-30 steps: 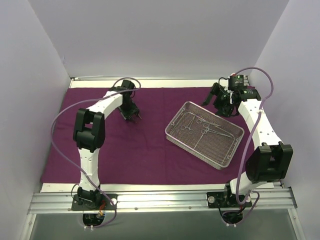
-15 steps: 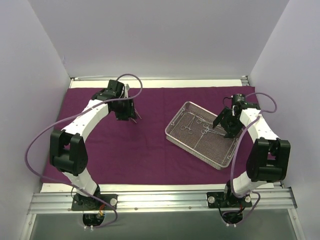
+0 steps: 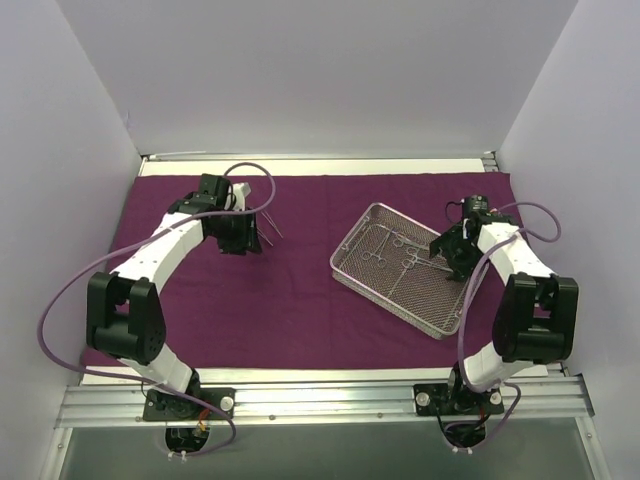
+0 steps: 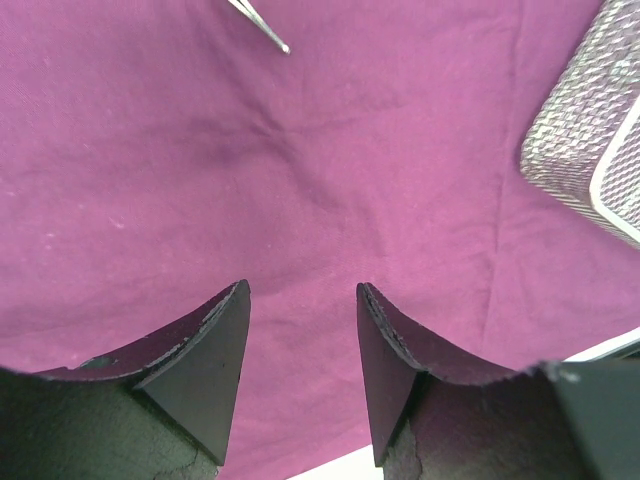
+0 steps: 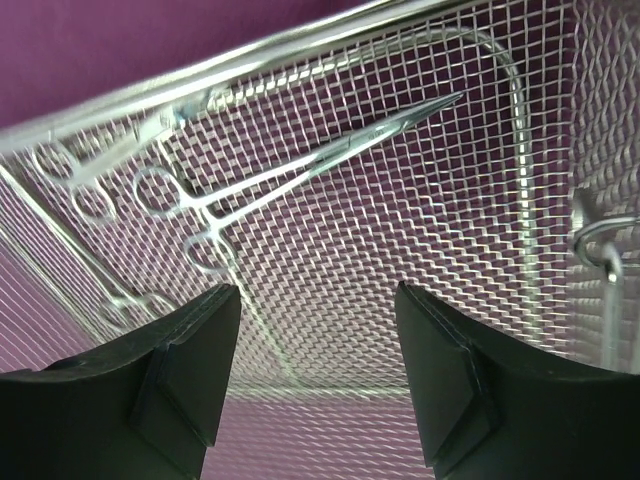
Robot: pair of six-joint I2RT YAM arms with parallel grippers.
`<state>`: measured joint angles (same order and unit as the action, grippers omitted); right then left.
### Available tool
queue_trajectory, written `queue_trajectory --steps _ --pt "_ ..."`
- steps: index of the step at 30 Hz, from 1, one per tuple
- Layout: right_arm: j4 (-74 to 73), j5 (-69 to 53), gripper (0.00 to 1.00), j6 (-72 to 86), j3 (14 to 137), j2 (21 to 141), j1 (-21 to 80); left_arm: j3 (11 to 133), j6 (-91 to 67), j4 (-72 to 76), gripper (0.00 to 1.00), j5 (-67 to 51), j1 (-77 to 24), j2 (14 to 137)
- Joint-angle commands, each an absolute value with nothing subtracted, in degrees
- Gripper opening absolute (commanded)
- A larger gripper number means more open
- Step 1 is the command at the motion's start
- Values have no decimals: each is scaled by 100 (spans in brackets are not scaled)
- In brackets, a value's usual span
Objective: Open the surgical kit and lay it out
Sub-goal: Pick up the medical item from the container.
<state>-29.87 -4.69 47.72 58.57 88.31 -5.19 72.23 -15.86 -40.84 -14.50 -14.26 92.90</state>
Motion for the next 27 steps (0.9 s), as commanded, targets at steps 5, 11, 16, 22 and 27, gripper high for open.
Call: queue_trajectory --steps 5,11,16,22,27 --pt "-2813 386 62 6328 5862 9351 -483 7576 -1354 -4061 55 -1731 -1266 8816" --pt "-2979 878 55 6636 5985 9589 -483 7497 -1389 -3981 55 -1802 -1266 8754" --pt "-3023 1125 52 6592 6205 9755 -501 7497 -1389 -3955 55 -1872 -1204 8736" --pt "-3234 1301 51 6662 6372 9993 -518 7462 -1433 -3902 55 -1977 -1037 8824" --pt "-3348 1450 49 6759 6416 10362 -519 7541 -1424 -3964 55 -1925 -976 8859"
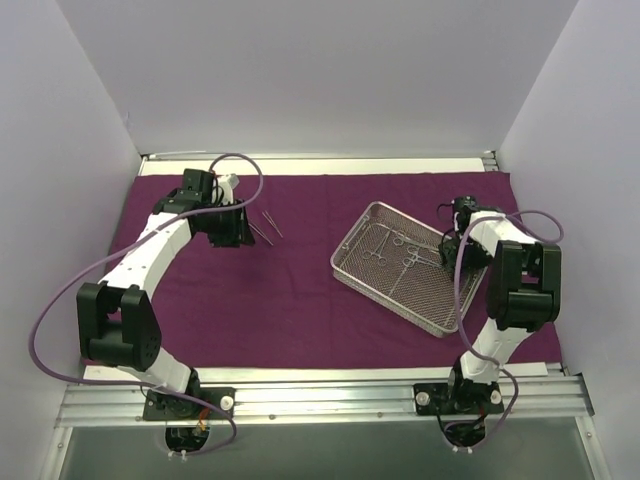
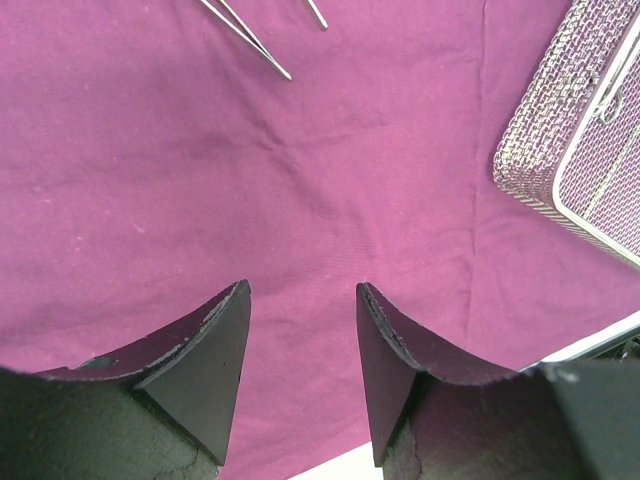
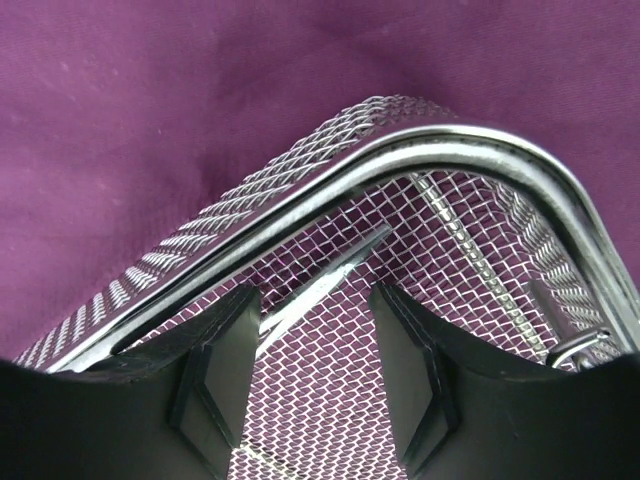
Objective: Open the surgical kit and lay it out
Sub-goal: Pick up the medical item from the container.
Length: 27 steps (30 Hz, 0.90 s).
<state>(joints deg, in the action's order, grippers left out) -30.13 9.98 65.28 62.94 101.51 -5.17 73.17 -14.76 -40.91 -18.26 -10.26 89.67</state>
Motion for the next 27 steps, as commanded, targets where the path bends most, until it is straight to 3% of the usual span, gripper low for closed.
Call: queue_trajectory --steps 1,7,8,11,16,27 --pt "-3392 1485 49 6785 6416 10406 -519 7550 -1433 -3964 55 -1916 -967 8868" --pt "-3586 1556 39 6619 6381 10644 -492 7603 -1468 -4017 55 -1916 -905 8894" --pt "-3595 1556 28 6583 6337 10626 -483 7603 -1476 -4017 55 -1916 -888 8903" --pt "-3621 1486 14 6495 6188 10512 -457 7603 -1503 -3990 55 -1951 -879 8921" --pt "-3446 1213 1 6337 6038 10170 -439 7602 -1529 -3990 55 -2030 -879 8921" --pt "-2541 519 0 4530 6539 8966 -35 7910 -1845 -4035 55 -2521 -879 8947"
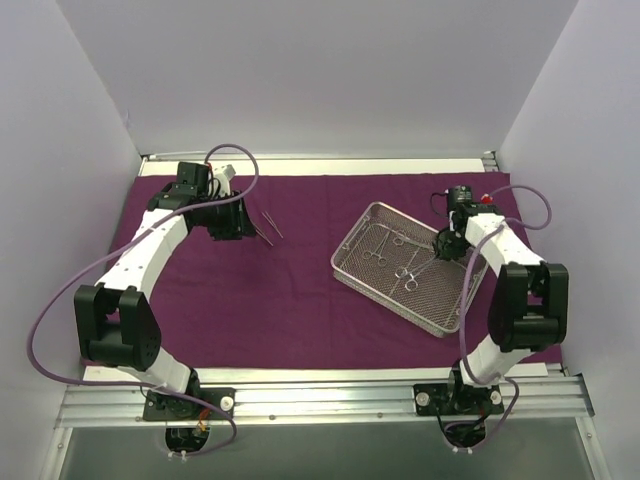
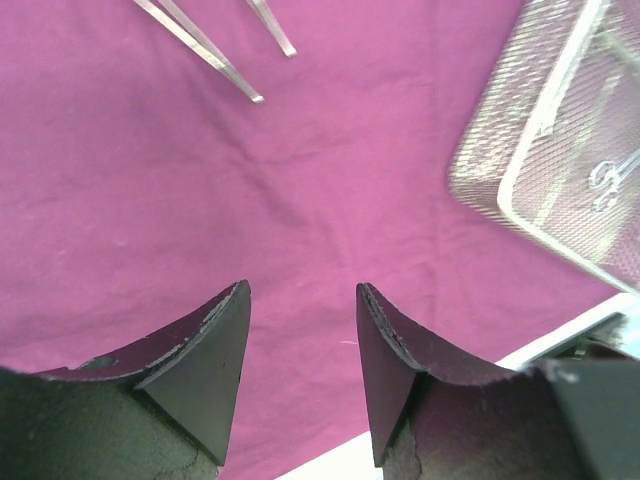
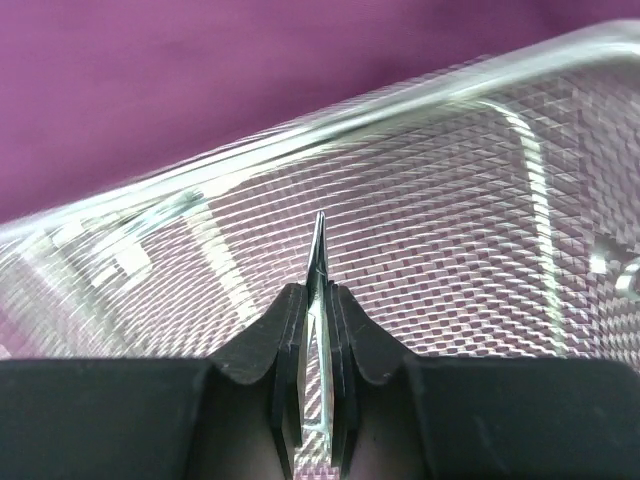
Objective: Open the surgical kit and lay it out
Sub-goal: Pick up the medical item from the container.
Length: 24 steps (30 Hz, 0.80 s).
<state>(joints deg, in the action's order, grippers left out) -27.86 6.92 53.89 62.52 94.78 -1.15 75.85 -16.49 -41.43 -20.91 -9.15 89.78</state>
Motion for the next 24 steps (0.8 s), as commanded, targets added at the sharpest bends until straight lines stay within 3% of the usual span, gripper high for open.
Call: queue_trajectory --steps 1,7,13,24 --pt "-2305 466 0 4361 6556 8921 156 7910 -1907 -3982 55 -2636 -888 8947" --pt "-1662 -472 0 3351 6618 8702 290 7937 -2689 -3534 56 -3620 -896 9035" --pt "-1082 -1695 0 2611 6697 8210 501 7656 -3786 -1936 60 -4893 -1072 8921" --pt "77 -4348 0 2855 6838 7796 738 8164 -4500 -545 63 -5379 -2021 9386"
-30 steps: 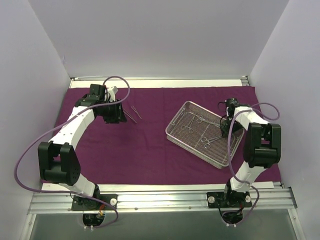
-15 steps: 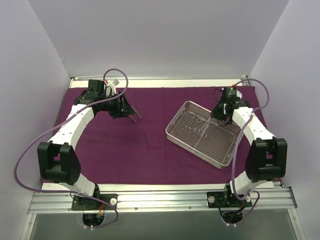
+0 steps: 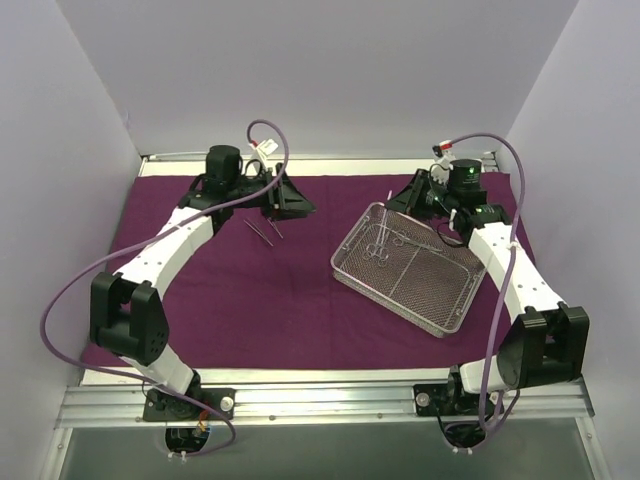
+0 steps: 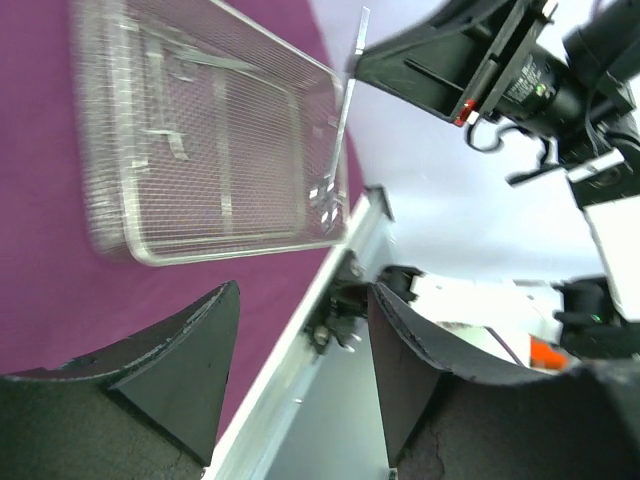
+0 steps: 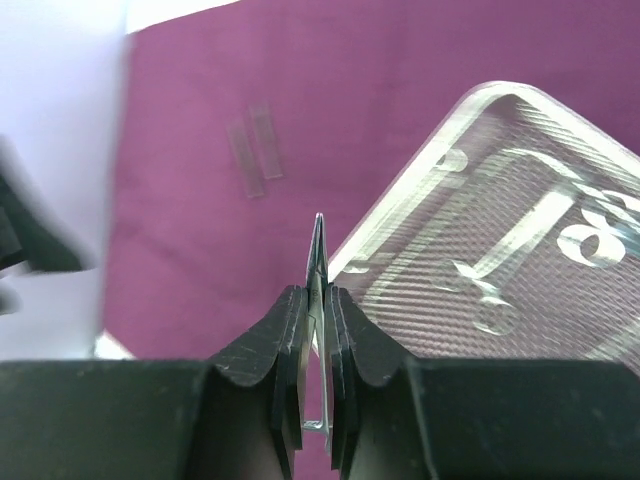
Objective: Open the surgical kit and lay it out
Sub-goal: Place the medical item in the surgical kit.
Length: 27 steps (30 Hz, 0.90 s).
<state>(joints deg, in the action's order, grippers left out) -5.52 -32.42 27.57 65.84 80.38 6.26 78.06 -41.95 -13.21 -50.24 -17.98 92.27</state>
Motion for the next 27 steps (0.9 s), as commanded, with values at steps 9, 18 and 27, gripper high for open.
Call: queue_trajectory --steps 9,18,27 --pt "299 -5220 0 3006 7110 7805 1002 8042 -4869 518 64 -5712 -2206 9325" --pt "-448 -5615 0 2918 7611 7998 1344 7682 -5166 1396 65 -6240 -2206 9422" --pt "-572 -5757 0 2926 7682 7901 1353 7287 -5984 3083 68 -6644 -2180 9281"
